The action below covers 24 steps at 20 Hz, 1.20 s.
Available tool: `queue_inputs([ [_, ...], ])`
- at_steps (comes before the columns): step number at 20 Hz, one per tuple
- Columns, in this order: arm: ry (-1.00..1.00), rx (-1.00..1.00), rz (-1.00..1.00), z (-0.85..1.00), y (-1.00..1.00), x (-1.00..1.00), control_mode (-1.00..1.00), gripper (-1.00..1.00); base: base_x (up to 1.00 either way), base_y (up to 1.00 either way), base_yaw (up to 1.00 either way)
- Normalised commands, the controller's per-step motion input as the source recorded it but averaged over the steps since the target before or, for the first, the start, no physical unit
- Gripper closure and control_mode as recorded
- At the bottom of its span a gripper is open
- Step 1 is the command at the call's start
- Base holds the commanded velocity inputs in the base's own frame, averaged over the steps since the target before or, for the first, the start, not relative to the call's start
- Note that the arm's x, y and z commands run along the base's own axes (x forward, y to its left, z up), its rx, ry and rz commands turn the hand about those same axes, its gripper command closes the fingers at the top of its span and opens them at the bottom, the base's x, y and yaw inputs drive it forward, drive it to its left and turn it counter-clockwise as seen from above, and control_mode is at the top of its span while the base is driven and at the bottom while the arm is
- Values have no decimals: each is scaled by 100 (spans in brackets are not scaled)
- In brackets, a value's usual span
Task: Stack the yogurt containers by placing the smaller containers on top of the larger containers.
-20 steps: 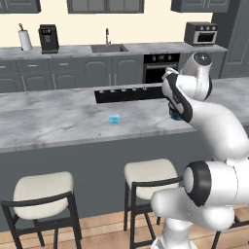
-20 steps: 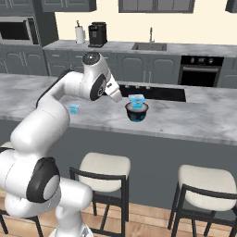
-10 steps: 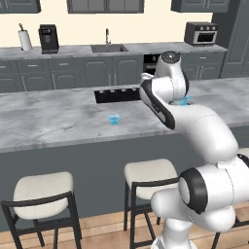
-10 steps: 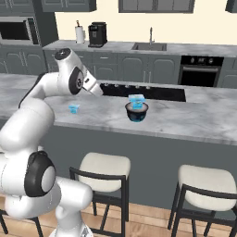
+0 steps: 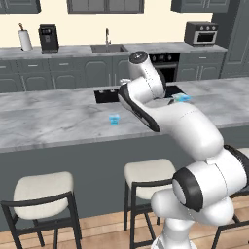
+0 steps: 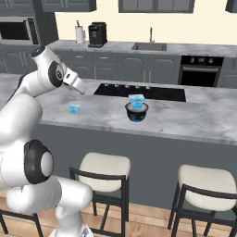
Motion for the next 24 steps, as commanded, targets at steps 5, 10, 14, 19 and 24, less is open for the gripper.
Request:
queue_inputs([
  [5, 11, 0, 3, -9, 23, 2, -100, -100, 0, 0, 0],
  [10, 9, 0, 3, -17, 21, 7, -100, -100, 0, 0, 0],
  [14, 1, 4, 1, -24, 2, 0, -100, -100, 0, 0, 0],
  [19, 0, 8, 1, -16, 0, 0, -100, -100, 0, 0, 0],
  [24, 0, 8, 0, -21, 0, 0, -100, -100, 0, 0, 0],
])
